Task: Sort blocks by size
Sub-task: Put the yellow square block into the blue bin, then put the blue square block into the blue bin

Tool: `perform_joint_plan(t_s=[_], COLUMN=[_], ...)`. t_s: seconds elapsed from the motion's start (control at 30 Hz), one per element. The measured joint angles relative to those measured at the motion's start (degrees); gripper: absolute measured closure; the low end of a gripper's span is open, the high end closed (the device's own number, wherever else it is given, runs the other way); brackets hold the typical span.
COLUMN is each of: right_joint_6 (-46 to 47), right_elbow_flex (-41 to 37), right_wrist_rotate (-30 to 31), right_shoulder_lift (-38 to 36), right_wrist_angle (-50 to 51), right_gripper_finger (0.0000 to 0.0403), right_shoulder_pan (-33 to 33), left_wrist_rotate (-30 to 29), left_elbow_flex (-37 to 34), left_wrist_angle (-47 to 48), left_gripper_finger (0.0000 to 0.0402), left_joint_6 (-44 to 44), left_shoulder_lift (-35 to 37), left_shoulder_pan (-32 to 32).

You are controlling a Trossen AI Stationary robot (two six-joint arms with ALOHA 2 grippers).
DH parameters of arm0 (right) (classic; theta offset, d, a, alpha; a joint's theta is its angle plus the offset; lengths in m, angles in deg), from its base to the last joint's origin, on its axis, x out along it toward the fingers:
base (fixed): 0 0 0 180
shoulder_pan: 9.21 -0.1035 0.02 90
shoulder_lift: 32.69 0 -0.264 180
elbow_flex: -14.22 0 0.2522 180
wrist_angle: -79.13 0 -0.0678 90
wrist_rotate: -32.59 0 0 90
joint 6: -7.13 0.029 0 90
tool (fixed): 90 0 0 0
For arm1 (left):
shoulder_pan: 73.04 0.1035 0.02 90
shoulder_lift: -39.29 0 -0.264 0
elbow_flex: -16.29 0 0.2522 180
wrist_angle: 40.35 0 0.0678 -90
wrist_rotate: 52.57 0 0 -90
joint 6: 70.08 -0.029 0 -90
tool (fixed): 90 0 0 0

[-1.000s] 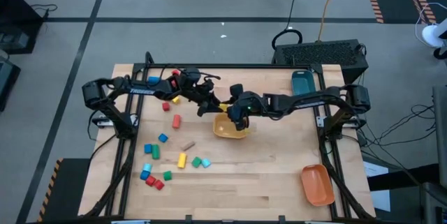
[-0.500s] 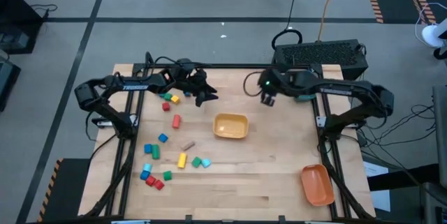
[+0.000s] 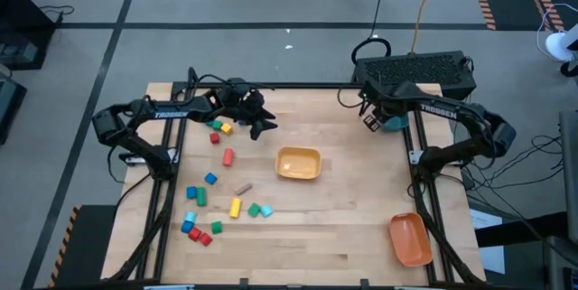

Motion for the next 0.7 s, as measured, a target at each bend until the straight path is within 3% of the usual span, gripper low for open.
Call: perform_joint_plan(t_s=[0.1, 0.23, 0.37, 0.5, 0.7], right_joint_6=[1.0, 0.4, -0.9, -1.6, -2.1], right_elbow_flex=[-1.6, -4.1, -6.1, -6.9, -7.0], right_wrist_rotate=[-0.1, -0.2, -2.2, -3.8, -4.2], right_shoulder_lift=[0.0, 0.0, 0.0, 0.0, 0.0], right_wrist_angle=[0.0, -1.1, -4.8, -7.6, -10.4], right_gripper_finger=[0.0288, 0.0284, 0.0223, 0.0162, 0.0132], right_shoulder_pan=[2.2, 4.2, 5.1, 5.4, 5.4], left_wrist_rotate=[-2.5, -10.9, -18.3, -20.8, -23.3], left_elbow_flex=[0.0, 0.0, 0.0, 0.0, 0.0], left_wrist_angle=[2.1, 6.9, 11.6, 14.5, 18.5], left_gripper_finger=[0.0194, 0.0194, 0.0194, 0.0194, 0.0194], left_joint_6=[-0.9, -1.4, -2.8, -2.9, -3.9], left_shoulder_lift=[0.0, 0.0, 0.0, 0.0, 0.0], left_shoulder_pan=[0.0, 0.0, 0.0, 0.0, 0.0])
